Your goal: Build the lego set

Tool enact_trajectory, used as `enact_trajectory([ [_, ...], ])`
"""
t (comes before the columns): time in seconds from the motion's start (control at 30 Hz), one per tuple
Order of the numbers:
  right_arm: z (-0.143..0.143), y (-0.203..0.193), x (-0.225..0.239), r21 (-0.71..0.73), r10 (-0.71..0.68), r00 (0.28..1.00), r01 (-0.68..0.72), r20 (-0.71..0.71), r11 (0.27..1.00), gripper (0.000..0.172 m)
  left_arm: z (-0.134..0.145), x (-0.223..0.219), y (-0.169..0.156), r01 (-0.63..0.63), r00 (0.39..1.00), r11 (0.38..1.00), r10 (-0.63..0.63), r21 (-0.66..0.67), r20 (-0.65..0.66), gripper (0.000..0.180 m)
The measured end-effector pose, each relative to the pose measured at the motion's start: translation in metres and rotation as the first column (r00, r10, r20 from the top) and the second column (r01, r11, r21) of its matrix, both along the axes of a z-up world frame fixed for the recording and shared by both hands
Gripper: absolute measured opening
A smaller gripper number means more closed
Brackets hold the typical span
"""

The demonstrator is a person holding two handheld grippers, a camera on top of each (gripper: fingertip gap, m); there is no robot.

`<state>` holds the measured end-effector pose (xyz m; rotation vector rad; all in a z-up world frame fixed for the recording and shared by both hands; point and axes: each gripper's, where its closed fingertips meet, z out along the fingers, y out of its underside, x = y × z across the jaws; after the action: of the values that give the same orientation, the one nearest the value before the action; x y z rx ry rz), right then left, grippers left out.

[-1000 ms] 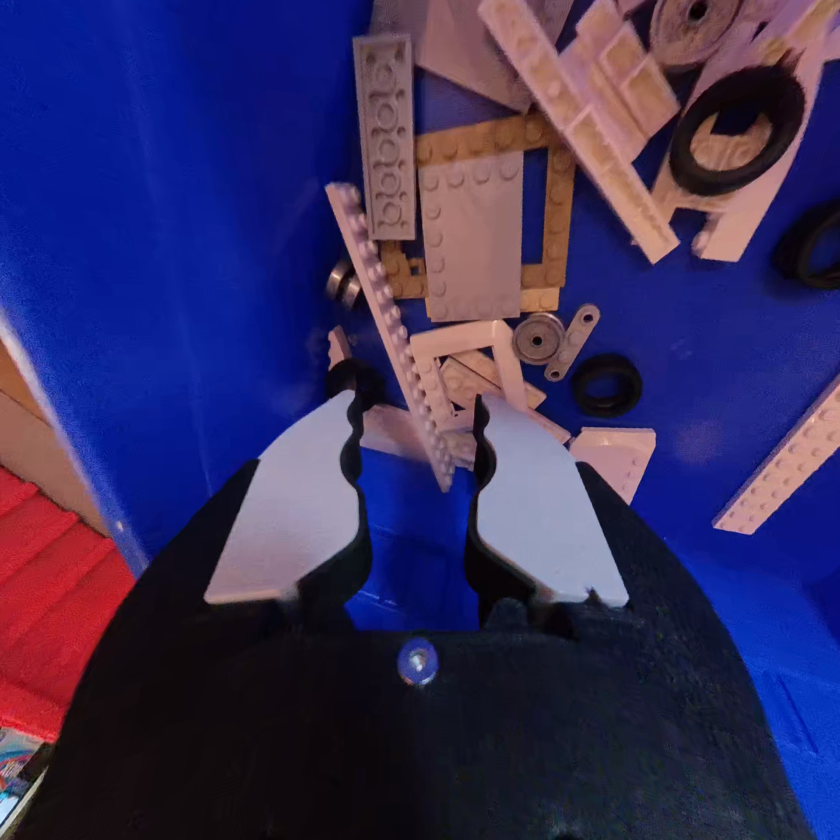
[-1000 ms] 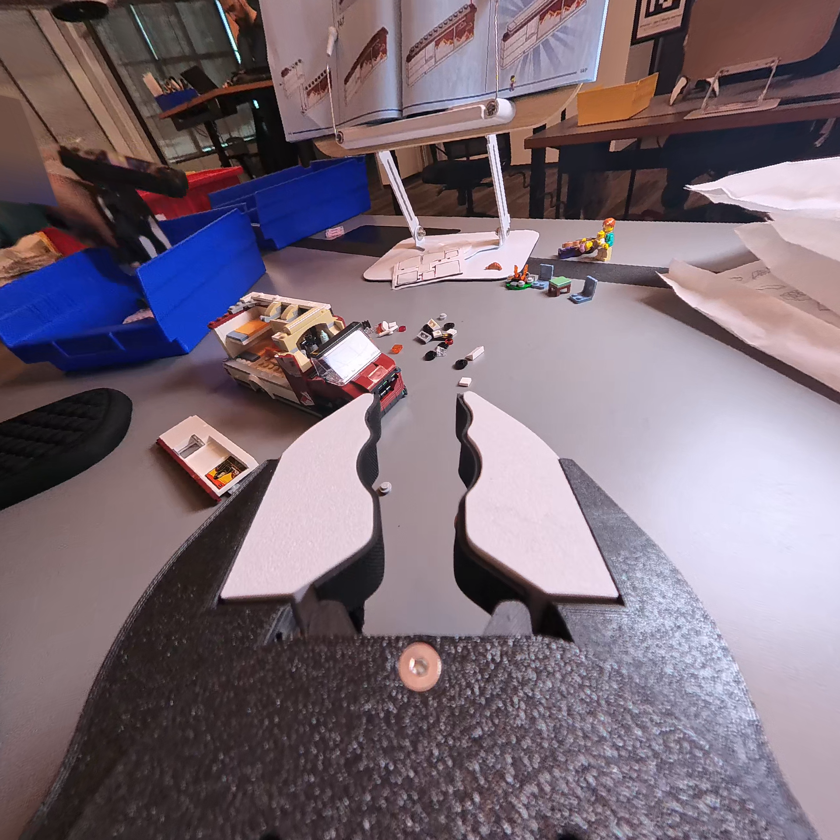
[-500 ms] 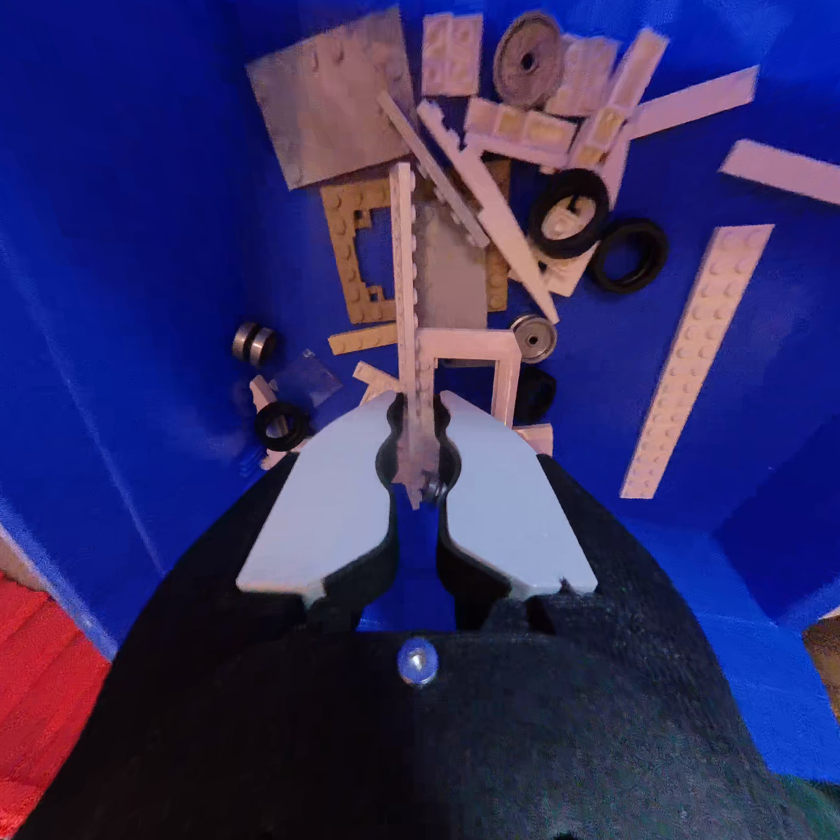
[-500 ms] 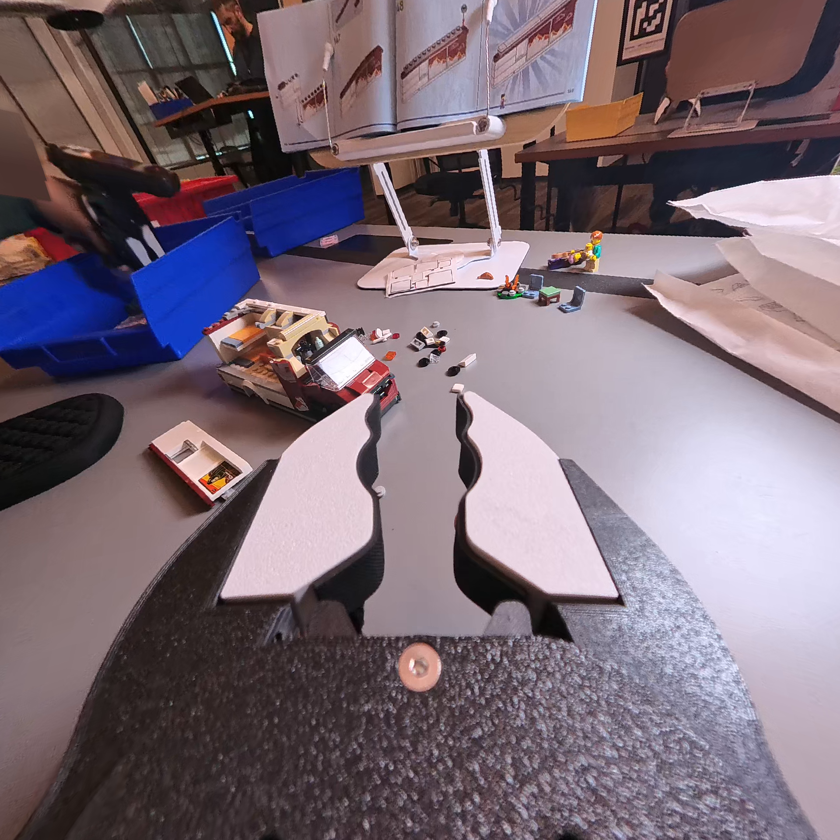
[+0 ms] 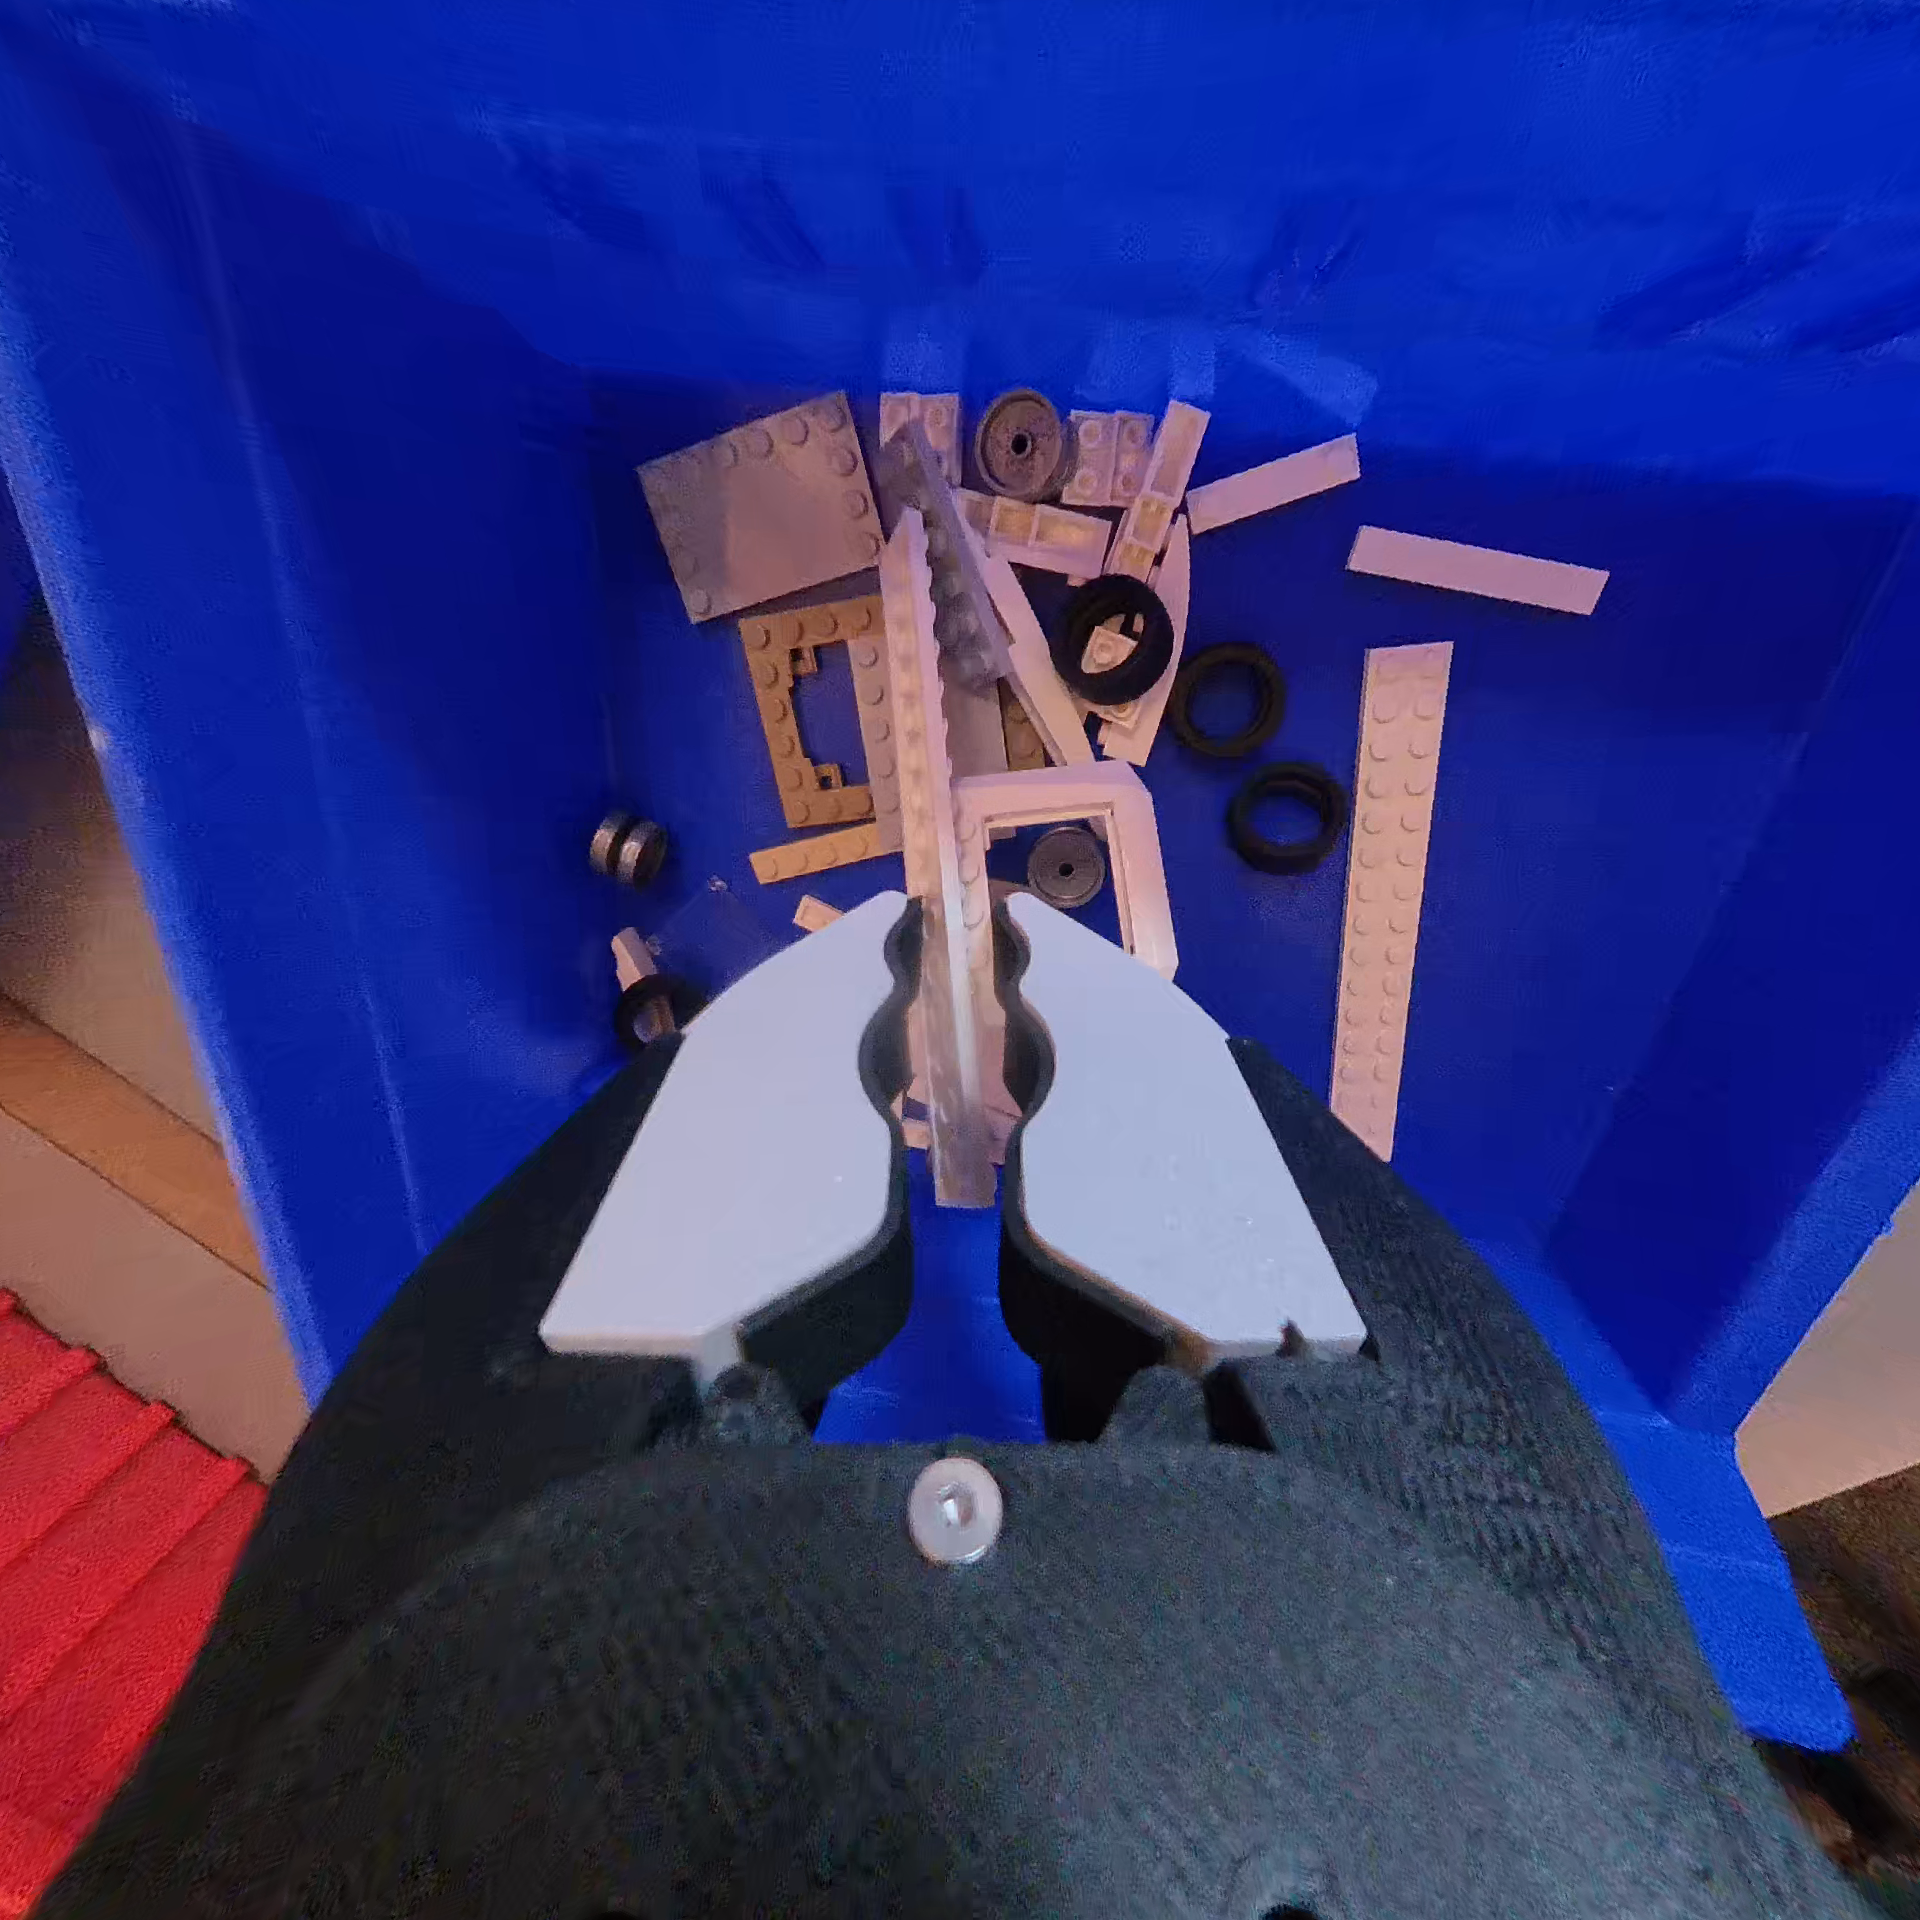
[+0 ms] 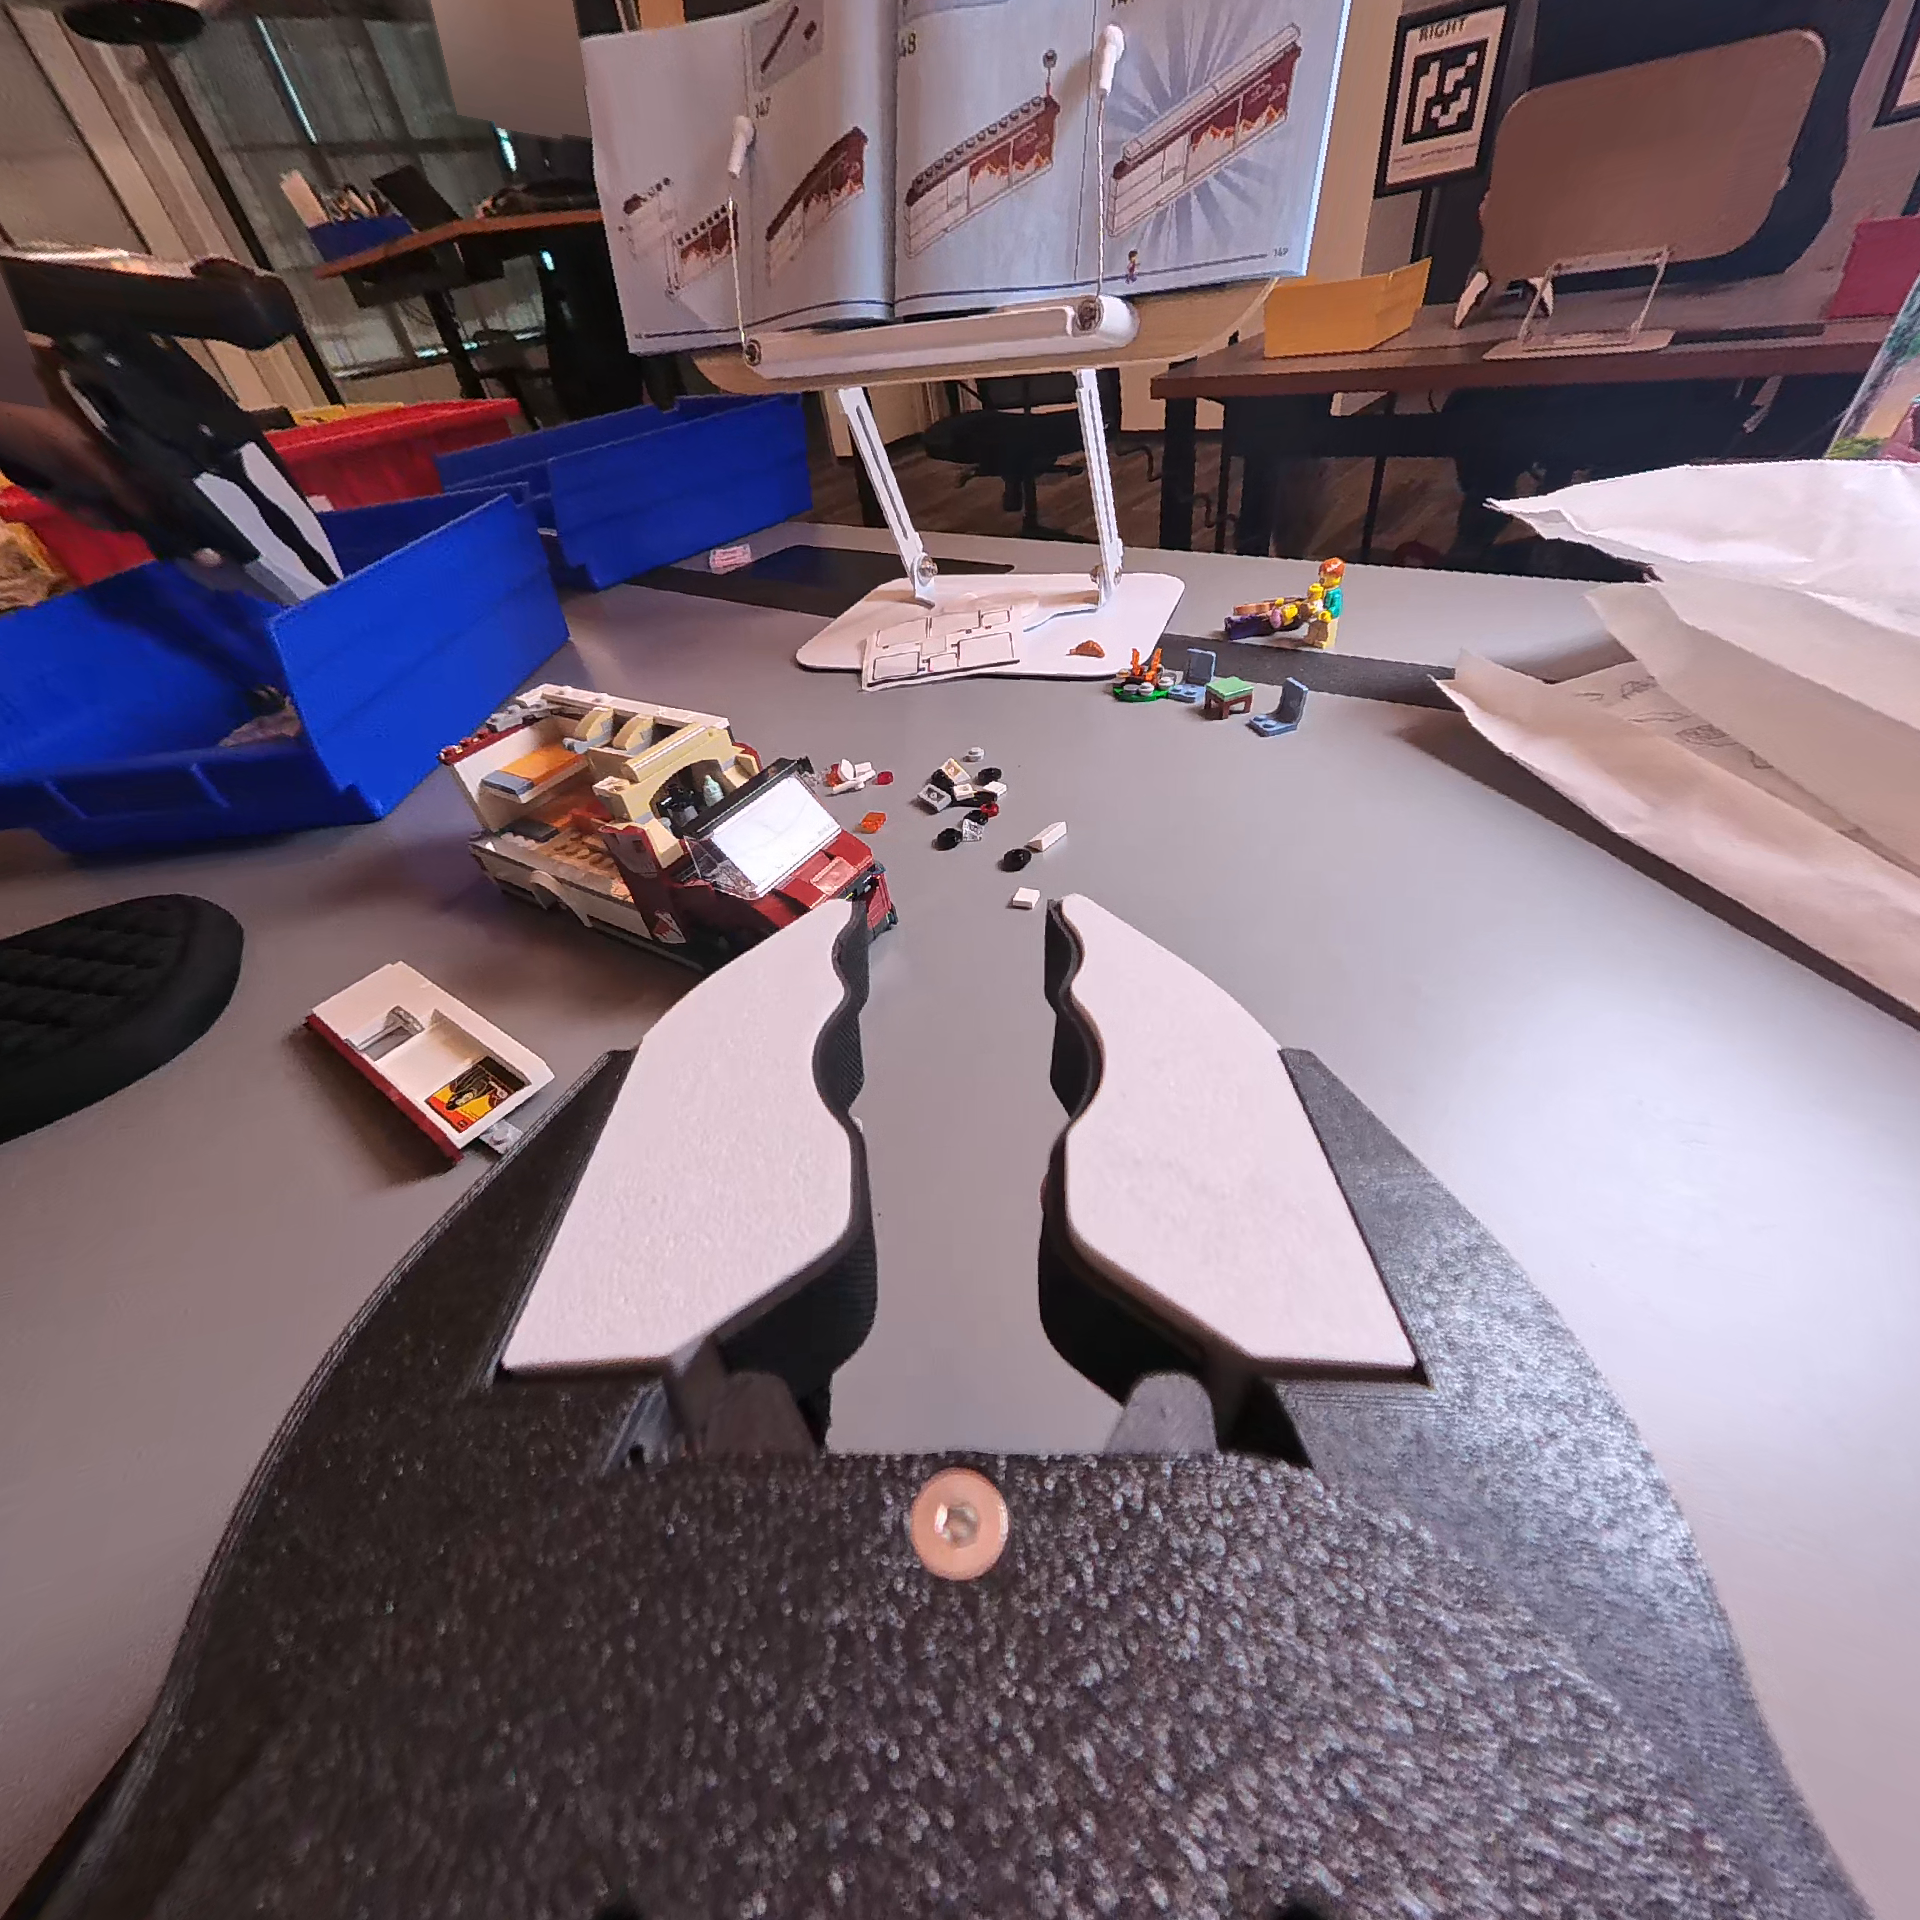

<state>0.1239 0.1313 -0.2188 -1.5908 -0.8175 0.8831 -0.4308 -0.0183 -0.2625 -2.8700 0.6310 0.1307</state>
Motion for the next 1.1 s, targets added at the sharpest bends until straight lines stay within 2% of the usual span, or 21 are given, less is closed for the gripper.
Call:
enact_trajectory([
  [0.5, -0.004, 0.001, -0.004, -0.007, -0.003, 1.000, 0.004, 0.025, 1.000, 0.032, -0.006, -0.024, 0.000, -0.043, 0.998, 0.998, 0.045, 0.034, -0.051, 0.013],
  [0.7, -0.004, 0.000, -0.006, 0.008, -0.006, 0.999, 0.006, 0.042, 1.000, 0.032, 0.001, -0.032, 0.007, -0.067, 0.993, 0.989, 0.078, 0.128, -0.083, 0.024],
  [0.83, -0.005, -0.001, -0.006, 0.014, -0.007, 0.999, 0.006, 0.049, 1.000, 0.032, 0.011, -0.022, 0.008, -0.049, 0.996, 0.981, 0.062, 0.186, -0.066, 0.030],
  [1.1, -0.006, -0.003, -0.007, 0.015, 0.008, 0.999, -0.009, 0.052, 1.000, 0.032, 0.016, 0.010, 0.001, 0.022, 0.999, 0.981, -0.013, 0.193, -0.049, 0.031],
])
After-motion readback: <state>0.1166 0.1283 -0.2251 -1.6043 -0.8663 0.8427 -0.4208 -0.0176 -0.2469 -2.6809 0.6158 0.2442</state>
